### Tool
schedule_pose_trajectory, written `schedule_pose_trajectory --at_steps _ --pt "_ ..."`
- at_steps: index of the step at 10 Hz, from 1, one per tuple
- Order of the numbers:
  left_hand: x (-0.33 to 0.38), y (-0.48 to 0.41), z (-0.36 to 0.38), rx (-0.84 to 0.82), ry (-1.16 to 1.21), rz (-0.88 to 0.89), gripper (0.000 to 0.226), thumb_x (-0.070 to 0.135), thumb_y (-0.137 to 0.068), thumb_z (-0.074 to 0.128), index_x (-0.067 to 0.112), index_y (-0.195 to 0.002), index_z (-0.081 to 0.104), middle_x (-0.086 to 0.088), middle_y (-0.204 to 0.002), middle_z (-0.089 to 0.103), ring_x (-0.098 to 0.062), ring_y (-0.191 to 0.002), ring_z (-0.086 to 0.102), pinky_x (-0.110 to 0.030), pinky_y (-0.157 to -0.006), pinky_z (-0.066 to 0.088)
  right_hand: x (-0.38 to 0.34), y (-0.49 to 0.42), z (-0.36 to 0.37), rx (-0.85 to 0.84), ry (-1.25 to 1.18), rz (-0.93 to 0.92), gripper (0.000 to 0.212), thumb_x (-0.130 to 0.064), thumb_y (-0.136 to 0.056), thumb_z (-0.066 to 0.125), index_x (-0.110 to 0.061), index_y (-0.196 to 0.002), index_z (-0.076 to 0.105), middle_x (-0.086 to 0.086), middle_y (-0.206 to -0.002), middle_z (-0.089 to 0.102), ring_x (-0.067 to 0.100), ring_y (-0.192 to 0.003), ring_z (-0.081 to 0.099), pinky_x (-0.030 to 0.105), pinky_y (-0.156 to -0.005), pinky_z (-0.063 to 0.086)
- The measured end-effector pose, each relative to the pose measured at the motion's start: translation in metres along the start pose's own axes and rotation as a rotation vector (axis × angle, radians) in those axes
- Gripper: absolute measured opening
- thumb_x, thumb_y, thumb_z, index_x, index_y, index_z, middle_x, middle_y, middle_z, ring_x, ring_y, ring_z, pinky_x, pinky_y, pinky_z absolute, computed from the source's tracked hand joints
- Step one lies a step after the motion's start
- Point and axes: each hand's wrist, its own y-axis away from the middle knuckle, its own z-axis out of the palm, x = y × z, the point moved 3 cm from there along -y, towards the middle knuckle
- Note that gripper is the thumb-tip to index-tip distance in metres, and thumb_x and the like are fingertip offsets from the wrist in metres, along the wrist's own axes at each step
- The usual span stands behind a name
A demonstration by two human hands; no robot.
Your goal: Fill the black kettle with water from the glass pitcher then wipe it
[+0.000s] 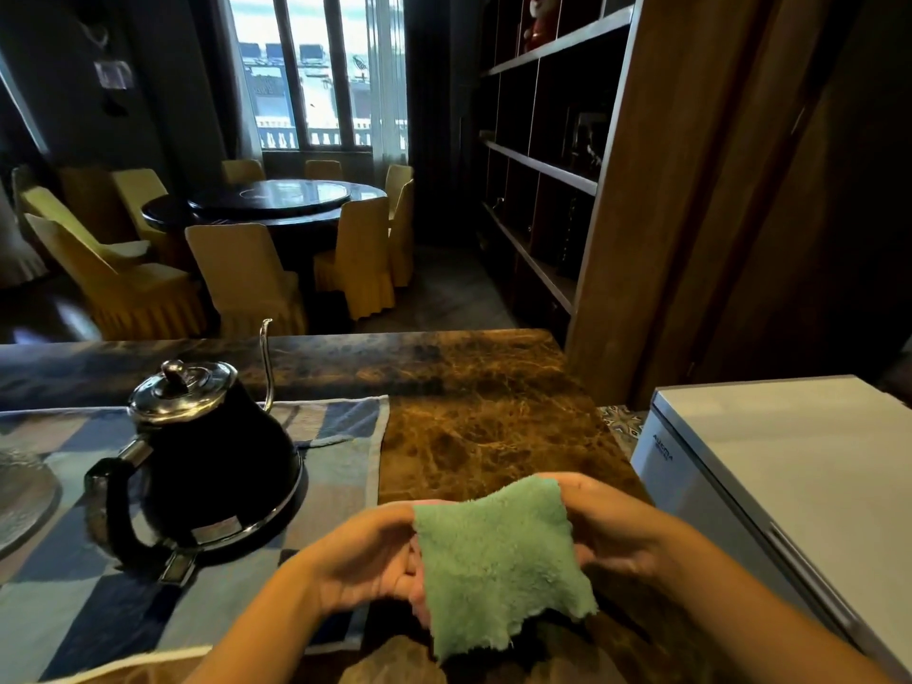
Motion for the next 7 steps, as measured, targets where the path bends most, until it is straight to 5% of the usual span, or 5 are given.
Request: schedule_pose_trajectory --at_steps 1,3,4,5,7 --pt "-0.009 -0.005 -0.007 0.198 -0.126 -0.003 0.03 0.005 -0.087 0.046 0.006 -0.109 0.065 -0.01 -0.076 0.06 -0.016 -0.052 0.059 -0.026 -0.05 0.051 0.023 -0.008 -0.004 0.1 0.066 0.086 0.022 -0.017 -0.097 0.049 -0.013 -0.106 0.069 0.002 -0.083 0.066 0.013 -0.076 0.064 0.029 -0.061 0.057" --pt "-0.007 0.001 0.002 0.606 -1.178 0.563 0.033 0.017 -0.092 0.05 0.039 -0.116 0.046 0.023 -0.124 0.048 0.01 -0.115 0.044 -0.009 -0.095 0.034 0.034 -0.01 -0.014 0.525 1.02 -0.462 0.03 -0.033 -0.089 0.055 -0.039 -0.119 0.056 -0.021 -0.122 0.051 -0.004 -0.118 0.043 0.02 -0.095 0.041" --pt "-0.032 -0.01 0.012 0.43 -1.698 0.321 0.058 0.05 -0.094 0.036 0.038 -0.146 0.015 0.025 -0.152 0.004 0.001 -0.143 0.002 -0.034 -0.118 0.0 0.046 -0.016 -0.008 0.301 1.36 -0.315 0.058 -0.061 -0.087 0.043 -0.041 -0.141 0.036 -0.022 -0.15 0.03 0.002 -0.143 0.017 0.034 -0.116 0.013" --pt "-0.051 -0.013 -0.004 0.518 -2.034 0.216 0.068 0.068 -0.091 0.021 0.033 -0.149 0.015 0.015 -0.156 0.008 -0.01 -0.145 0.015 -0.041 -0.112 -0.013 0.062 -0.015 -0.013 0.158 1.521 0.0 0.089 -0.08 -0.074 0.021 -0.04 -0.151 0.001 -0.022 -0.158 -0.009 0.009 -0.146 -0.019 0.051 -0.114 -0.016" --pt "-0.042 -0.013 -0.004 0.264 -1.823 -0.034 0.089 0.079 -0.071 0.011 0.038 -0.146 -0.014 0.024 -0.148 -0.026 -0.007 -0.14 -0.027 -0.044 -0.105 -0.031 0.058 -0.01 -0.016 0.183 1.276 0.033 0.096 -0.086 -0.063 0.018 -0.045 -0.149 0.008 -0.021 -0.159 -0.009 0.005 -0.145 -0.018 0.054 -0.117 -0.011"
